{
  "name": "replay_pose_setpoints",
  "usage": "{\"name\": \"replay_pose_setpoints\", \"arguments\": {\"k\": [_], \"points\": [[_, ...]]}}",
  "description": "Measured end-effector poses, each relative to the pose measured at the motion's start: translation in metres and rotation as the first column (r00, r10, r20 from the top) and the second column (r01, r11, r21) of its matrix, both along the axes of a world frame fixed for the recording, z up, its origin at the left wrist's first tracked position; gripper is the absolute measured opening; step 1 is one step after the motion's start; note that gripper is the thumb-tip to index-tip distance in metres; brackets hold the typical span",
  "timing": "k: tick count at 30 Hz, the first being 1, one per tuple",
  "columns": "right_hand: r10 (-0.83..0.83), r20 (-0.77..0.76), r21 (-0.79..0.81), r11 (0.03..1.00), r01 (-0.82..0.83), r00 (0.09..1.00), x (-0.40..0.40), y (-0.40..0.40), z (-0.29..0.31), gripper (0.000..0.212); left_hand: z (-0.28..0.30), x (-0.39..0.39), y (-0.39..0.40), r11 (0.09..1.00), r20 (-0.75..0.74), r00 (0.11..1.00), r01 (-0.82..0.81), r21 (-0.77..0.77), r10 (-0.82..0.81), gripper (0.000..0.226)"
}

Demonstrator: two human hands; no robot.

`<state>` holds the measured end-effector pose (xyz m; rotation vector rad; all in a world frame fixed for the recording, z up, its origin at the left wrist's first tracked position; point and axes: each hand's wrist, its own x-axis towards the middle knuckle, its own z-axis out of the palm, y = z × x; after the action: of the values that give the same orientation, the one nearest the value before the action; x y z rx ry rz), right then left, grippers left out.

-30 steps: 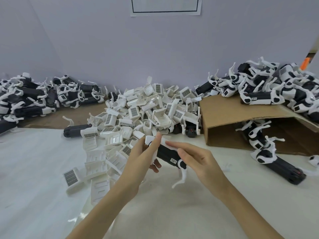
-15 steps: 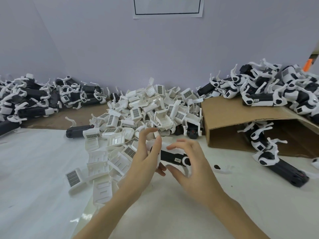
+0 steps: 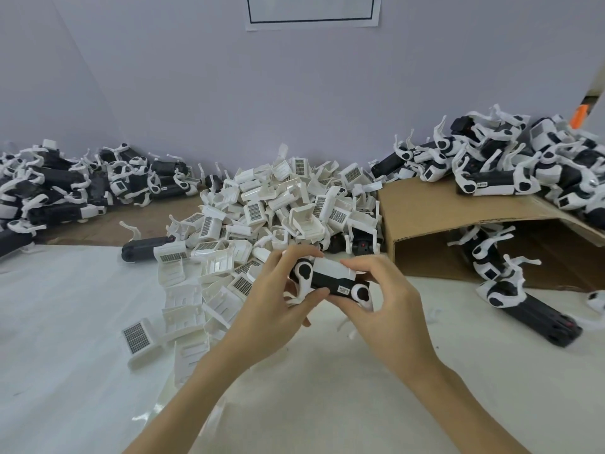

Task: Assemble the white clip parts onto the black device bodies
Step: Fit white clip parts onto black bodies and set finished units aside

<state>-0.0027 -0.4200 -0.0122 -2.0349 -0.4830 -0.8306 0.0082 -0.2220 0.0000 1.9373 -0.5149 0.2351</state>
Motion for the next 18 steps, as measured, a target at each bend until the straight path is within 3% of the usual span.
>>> {"name": "replay_pose_setpoints", "arguments": {"k": [5,18], "points": [[-0.023,0.031,-0.047,0.999,0.025,0.999,0.0011,-0.0050,-0.0016,0.046,-0.0017,-0.0014,-0.0006,0.998,0.075,0.997,-0.026,0.052,0.022,0.045],[0.031,0.019,-0.066,0.997,-0.030,0.999,0.0022,-0.0060,-0.0041,0.045,-0.0078,-0.0008,-0.0025,0.998,0.050,0.999,-0.004,0.056,0.001,0.042]]}}
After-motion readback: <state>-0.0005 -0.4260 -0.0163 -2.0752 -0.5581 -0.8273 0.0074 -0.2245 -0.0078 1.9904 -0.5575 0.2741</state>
